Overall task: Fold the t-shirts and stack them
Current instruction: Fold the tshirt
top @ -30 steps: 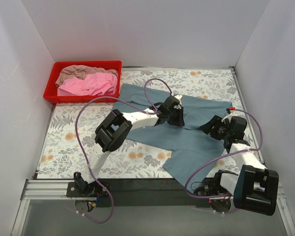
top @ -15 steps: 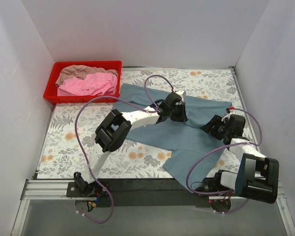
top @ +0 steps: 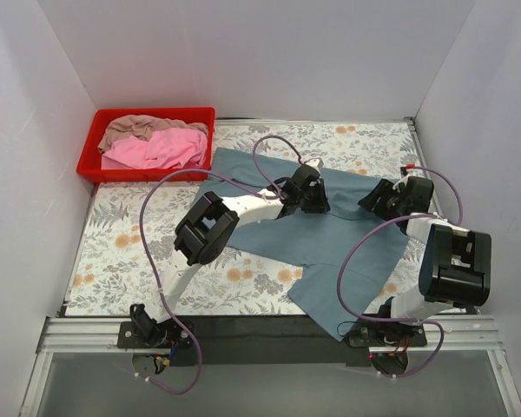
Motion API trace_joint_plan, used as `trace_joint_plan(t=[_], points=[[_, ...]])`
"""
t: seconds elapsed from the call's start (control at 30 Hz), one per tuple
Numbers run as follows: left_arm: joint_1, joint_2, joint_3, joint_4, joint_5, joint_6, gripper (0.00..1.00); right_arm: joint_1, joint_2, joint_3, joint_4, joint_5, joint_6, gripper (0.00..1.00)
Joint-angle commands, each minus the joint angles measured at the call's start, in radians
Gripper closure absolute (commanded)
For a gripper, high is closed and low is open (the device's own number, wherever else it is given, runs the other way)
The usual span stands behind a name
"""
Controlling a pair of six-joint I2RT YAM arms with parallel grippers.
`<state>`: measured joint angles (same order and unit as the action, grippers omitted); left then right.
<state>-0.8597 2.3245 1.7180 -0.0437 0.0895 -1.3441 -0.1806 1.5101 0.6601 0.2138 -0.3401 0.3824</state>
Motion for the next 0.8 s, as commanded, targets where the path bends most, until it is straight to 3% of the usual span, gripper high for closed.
trace_joint_plan(t=[0.0,0.3,0.63,0.77], points=[[0.024,0.006,0.026,0.021,0.001,-0.052,0.91,0.004,0.016,0.039,0.044,-0.005,-0.037,0.37],[0.03,0.019,0.015,0.03,0.038,-0.07,0.91,0.0,-0.067,-0.045,0.041,0.055,-0.086,0.37],[0.031,0.019,0.02,0.034,0.049,-0.075,0.9,-0.007,-0.224,-0.123,0.026,0.01,-0.063,0.47],[0.03,0.018,0.019,0.036,0.046,-0.089,0.9,-0.007,-0.264,-0.149,-0.031,0.074,-0.045,0.54]])
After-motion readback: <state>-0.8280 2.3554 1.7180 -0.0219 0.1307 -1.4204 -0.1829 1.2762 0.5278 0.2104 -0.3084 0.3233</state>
